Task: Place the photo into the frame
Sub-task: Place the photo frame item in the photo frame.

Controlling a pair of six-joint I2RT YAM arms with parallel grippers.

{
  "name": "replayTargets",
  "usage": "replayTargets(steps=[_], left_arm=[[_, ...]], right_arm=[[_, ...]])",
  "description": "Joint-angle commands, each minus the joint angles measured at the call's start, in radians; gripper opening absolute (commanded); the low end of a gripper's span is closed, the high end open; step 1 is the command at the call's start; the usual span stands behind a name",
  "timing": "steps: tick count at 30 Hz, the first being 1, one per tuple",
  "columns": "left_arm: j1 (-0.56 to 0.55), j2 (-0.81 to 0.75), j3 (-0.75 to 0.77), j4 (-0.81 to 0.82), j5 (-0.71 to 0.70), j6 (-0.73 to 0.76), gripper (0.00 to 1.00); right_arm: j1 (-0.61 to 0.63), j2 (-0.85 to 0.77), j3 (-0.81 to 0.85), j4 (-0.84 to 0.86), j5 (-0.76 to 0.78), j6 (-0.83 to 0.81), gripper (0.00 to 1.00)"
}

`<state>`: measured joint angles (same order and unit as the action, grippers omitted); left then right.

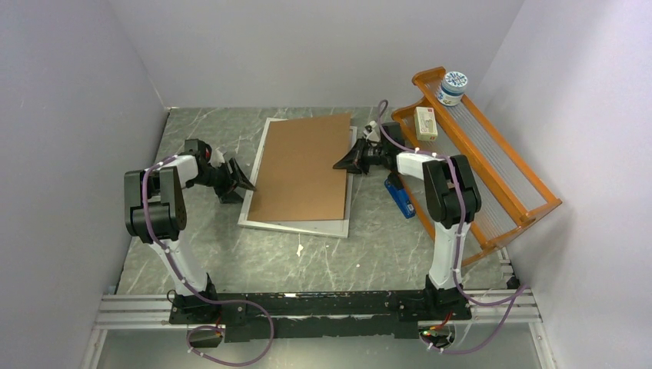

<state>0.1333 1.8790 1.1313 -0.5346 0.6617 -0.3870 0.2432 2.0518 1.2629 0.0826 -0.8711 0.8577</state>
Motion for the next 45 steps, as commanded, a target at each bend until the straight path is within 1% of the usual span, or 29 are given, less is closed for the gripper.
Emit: replayTargets(steps=[1,5,8,11,13,17,21,23,28,30,32,35,38,43,45], left_arm=[[0.001,0.010,0.001,0.031,0.040,-0.002,0.65],[0.001,0.003,-0.008,0.031,0.030,-0.003,0.65],[0.000,-0.005,-0.017,0.031,0.015,-0.003,0.65],[0.000,-0.014,-0.026,0.024,-0.011,-0.001,0.66],[0.000,-0.019,-0.030,0.020,-0.022,0.002,0.67],[0.001,-0.027,-0.035,0.013,-0.037,0.004,0.68],[0.000,-0.030,-0.033,0.007,-0.043,0.005,0.69],[0.001,-0.031,-0.030,0.004,-0.044,0.008,0.70],[0.001,-0.027,-0.027,-0.002,-0.039,0.014,0.70],[0.001,-0.022,-0.026,-0.007,-0.037,0.019,0.69],[0.001,-0.021,-0.025,-0.013,-0.041,0.024,0.69],[0.001,-0.019,-0.021,-0.028,-0.052,0.032,0.69],[0.000,-0.019,-0.018,-0.034,-0.059,0.036,0.69],[0.001,-0.017,-0.019,-0.027,-0.057,0.027,0.69],[0.000,-0.018,-0.022,-0.023,-0.057,0.023,0.69]], right_arm=[[0.038,0.021,-0.005,0.072,0.030,0.005,0.08],[0.052,0.028,-0.010,0.050,0.060,-0.018,0.13],[0.056,0.032,-0.012,0.016,0.090,-0.066,0.27],[0.053,0.032,0.014,-0.068,0.145,-0.154,0.45],[0.051,0.028,0.031,-0.124,0.181,-0.195,0.52],[0.051,0.018,0.044,-0.158,0.209,-0.219,0.59],[0.050,-0.007,0.038,-0.195,0.259,-0.256,0.63],[0.050,-0.009,0.047,-0.224,0.274,-0.280,0.61],[0.053,-0.006,0.059,-0.208,0.289,-0.319,0.32],[0.056,-0.011,0.057,-0.190,0.302,-0.337,0.24],[0.065,-0.012,0.065,-0.195,0.330,-0.370,0.19],[0.075,-0.011,0.082,-0.204,0.360,-0.415,0.15],[0.093,-0.024,0.086,-0.206,0.411,-0.459,0.14],[0.120,-0.031,0.035,-0.157,0.494,-0.519,0.15],[0.128,-0.041,-0.016,-0.109,0.520,-0.537,0.18]])
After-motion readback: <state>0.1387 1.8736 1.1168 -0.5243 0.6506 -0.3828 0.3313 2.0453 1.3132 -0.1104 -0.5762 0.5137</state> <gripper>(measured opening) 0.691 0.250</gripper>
